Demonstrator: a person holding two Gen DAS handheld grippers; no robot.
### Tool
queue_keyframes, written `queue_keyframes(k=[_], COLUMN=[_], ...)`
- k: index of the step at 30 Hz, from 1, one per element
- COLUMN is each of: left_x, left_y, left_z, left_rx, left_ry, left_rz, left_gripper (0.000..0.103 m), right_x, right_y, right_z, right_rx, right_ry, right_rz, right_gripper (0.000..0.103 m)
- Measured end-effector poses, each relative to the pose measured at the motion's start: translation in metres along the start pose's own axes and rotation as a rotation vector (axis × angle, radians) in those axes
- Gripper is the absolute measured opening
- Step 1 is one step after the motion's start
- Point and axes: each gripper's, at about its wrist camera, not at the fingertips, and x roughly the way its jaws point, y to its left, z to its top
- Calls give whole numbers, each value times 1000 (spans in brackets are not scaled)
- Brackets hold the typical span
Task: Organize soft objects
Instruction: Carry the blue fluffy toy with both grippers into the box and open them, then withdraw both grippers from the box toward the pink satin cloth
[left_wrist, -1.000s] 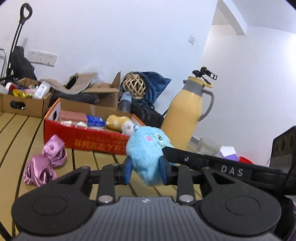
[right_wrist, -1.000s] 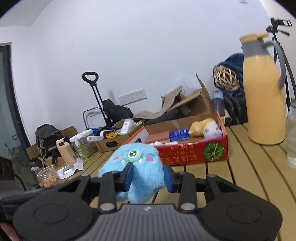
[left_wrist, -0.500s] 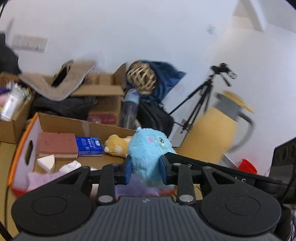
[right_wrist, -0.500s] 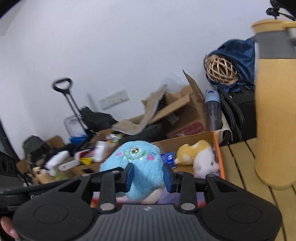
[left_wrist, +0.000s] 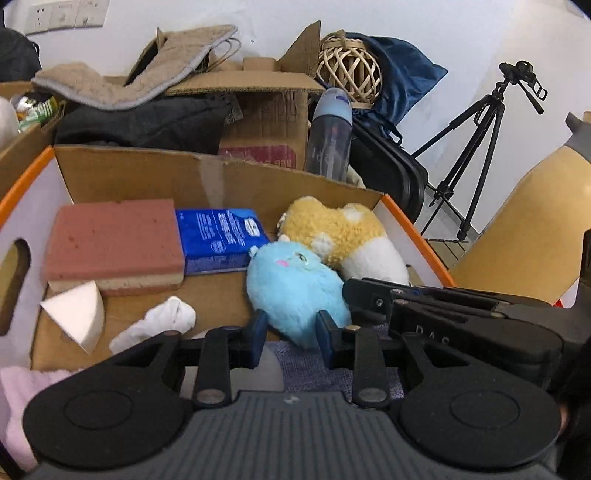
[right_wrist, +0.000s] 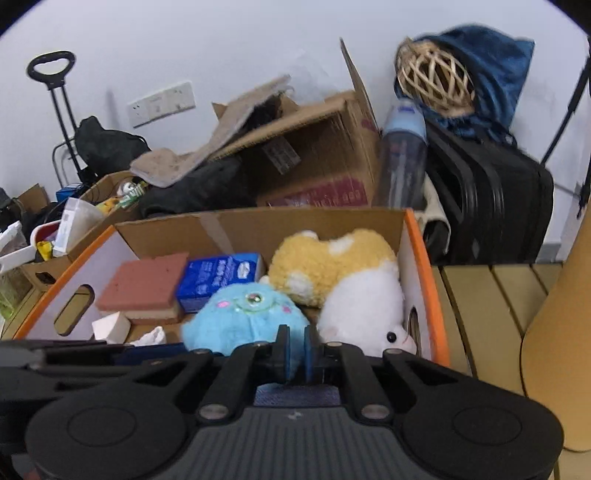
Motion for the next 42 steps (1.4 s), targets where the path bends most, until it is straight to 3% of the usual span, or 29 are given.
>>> queue_keyframes(k=[6, 12, 16, 22, 27, 31, 33, 35, 36, 37, 42], left_x=[-56, -161, -225, -283, -297, -311, -320, -334, -341, -348, -365], left_y=[-13, -36, -52, -60, -56, -54, -52, -53, -53, -53, -50], left_z=[4, 17, 7, -62, -161, -234, -258, -281, -290, -299, -323], left_rx=[22, 87, 134, 204, 271, 304, 306, 326, 327, 323, 241], left_ry=[-53, -171, -229, -277, -281, -274, -258, -276, -289, -299, -323], left_rz=[25, 55, 46, 51, 108, 150, 174, 193, 202, 208, 219], left_gripper=[29, 30, 31, 36, 40, 49, 49, 56, 65, 70, 77], right_x=[-37, -131, -197, -271, -318, -344, -354, -363, -368, -372, -386], right_y=[0, 4, 13, 33, 54, 74, 82, 88, 92, 95, 114], right_z=[4, 3, -5, -53, -135, -207, -238, -263, -277, -286, -304], right_rx=[18, 11, -6, -33, -30, -31, -47, -48, -52, -70, -134], right_ry=[-20, -103, -169, -246, -321, -336, -327, -325, -324, -323, -343], right_rz=[12, 14, -1, -7, -15, -58, -71, -79, -79, -75, -67], right_gripper=[12, 18, 24, 40, 51, 65, 72, 72, 74, 74, 78])
